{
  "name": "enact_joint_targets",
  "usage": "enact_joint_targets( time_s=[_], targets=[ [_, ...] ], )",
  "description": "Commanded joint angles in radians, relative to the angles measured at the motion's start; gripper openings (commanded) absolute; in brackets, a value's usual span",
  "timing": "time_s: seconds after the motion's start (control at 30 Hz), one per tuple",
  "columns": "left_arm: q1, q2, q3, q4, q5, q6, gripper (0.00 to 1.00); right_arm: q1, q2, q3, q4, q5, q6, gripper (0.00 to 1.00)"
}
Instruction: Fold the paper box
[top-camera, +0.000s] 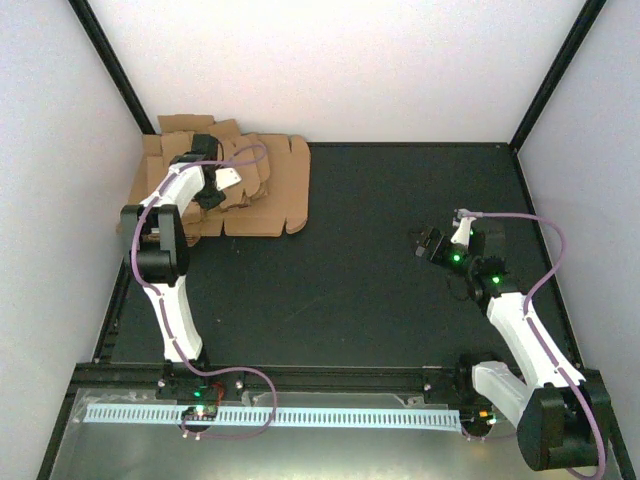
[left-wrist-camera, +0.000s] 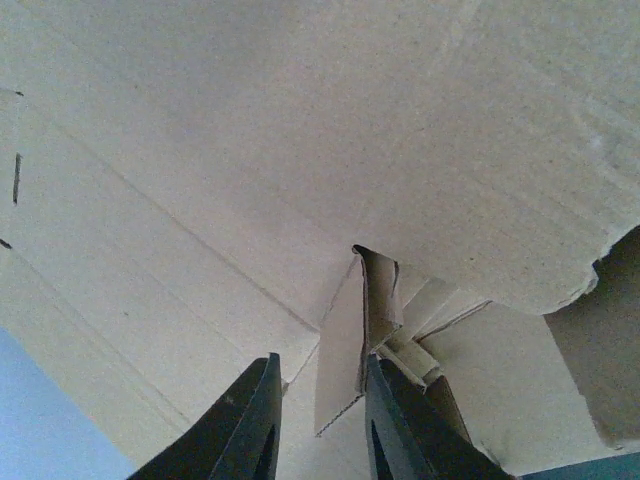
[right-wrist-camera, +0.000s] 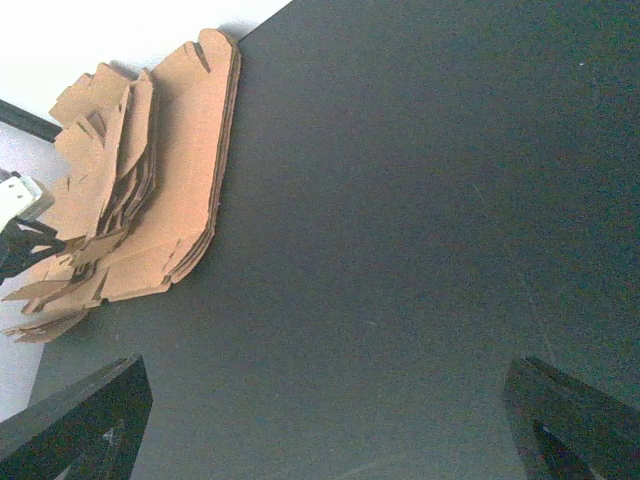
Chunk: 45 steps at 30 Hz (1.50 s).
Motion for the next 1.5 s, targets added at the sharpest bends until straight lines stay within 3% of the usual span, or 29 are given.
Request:
enact_joint_targets(
  time_s=[0.0, 0.17, 0.43, 0.57, 0.73, 1.0, 1.13, 1.47],
  targets=[
    [0.009, -0.012, 0.009, -0.001, 0.004, 0.002, 0.26, 0.005, -0.01, 0.013, 0.008, -0.002, -0.001, 1.0],
    [0.008, 0.012, 0.035, -0.025, 0.007, -0.001, 0.13, 0.004, -0.012, 0.014, 0.005, 0.0, -0.003, 1.0],
    [0.009, 0.028, 0.044, -0.03, 0.01, -0.001, 0.14, 0.004, -0.013, 0.018, -0.002, 0.006, -0.006, 1.0],
    [0.009, 0.029, 0.052, -0.04, 0.016, 0.0, 0.02, 0.005, -0.015, 0.02, -0.005, 0.006, -0.007, 0.99],
    [-0.002, -0.016, 0.068, -0.061, 0.037, -0.021, 0.01, 0.005, -0.017, 0.021, -0.003, 0.006, -0.004, 1.0],
    [-0.057, -0.145, 0.082, -0.087, -0.046, -0.043, 0.02, 0.005, -0.024, 0.023, -0.009, 0.006, -0.006, 0.99],
    [-0.125, -0.212, 0.121, -0.149, -0.104, -0.136, 0.02, 0.005, -0.022, 0.023, -0.005, 0.008, 0.0, 0.99],
    [-0.472, -0.401, 0.064, -0.288, -0.19, -0.318, 0.02, 0.005, -0.046, 0.046, -0.032, 0.032, 0.015, 1.0]
  ],
)
